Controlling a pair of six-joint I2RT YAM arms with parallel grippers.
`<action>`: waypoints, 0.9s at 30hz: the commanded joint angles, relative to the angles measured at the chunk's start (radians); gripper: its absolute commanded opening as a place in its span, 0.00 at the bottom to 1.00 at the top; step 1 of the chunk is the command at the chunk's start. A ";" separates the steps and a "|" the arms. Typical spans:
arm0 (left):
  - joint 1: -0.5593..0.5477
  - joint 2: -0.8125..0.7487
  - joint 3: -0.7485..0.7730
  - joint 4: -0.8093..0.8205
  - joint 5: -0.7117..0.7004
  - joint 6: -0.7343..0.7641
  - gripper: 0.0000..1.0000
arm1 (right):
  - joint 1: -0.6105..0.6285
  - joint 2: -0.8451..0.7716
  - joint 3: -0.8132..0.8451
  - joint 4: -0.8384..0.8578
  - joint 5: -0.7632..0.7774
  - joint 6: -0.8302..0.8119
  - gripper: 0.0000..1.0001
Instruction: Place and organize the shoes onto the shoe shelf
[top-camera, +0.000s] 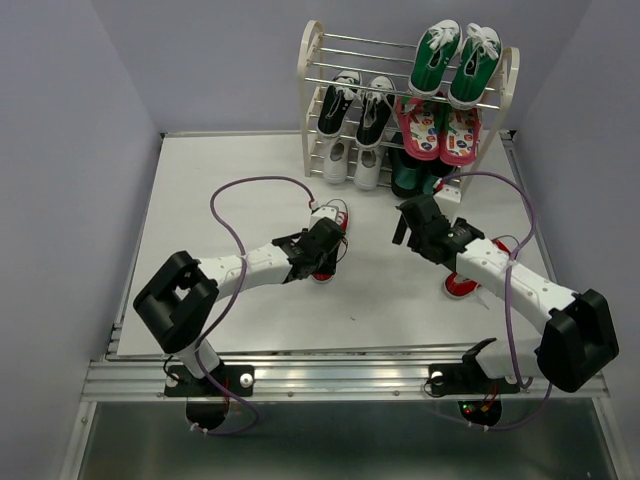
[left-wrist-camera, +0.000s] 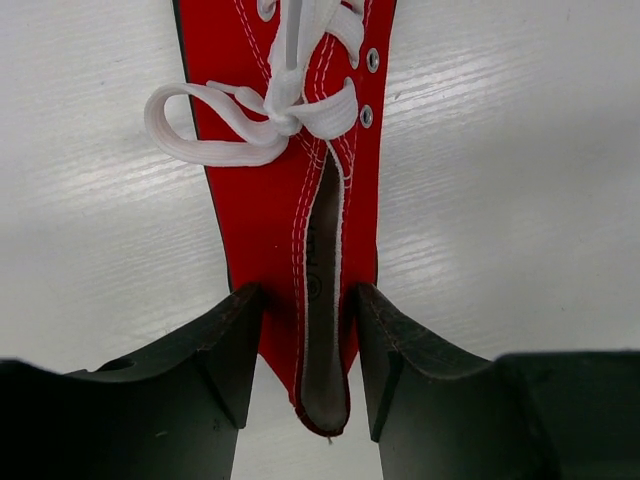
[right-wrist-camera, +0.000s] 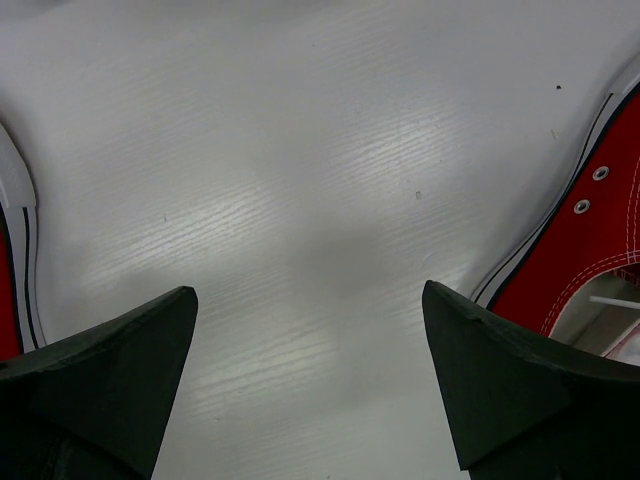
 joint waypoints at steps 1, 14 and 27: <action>-0.006 0.024 0.043 -0.031 -0.047 -0.003 0.45 | -0.007 -0.042 -0.012 0.002 0.044 -0.010 1.00; -0.022 -0.056 0.009 0.029 -0.108 0.037 0.00 | -0.007 -0.112 -0.027 0.005 0.125 -0.056 1.00; -0.035 -0.246 -0.081 0.168 -0.118 0.130 0.00 | -0.007 -0.109 -0.052 0.029 0.166 -0.113 1.00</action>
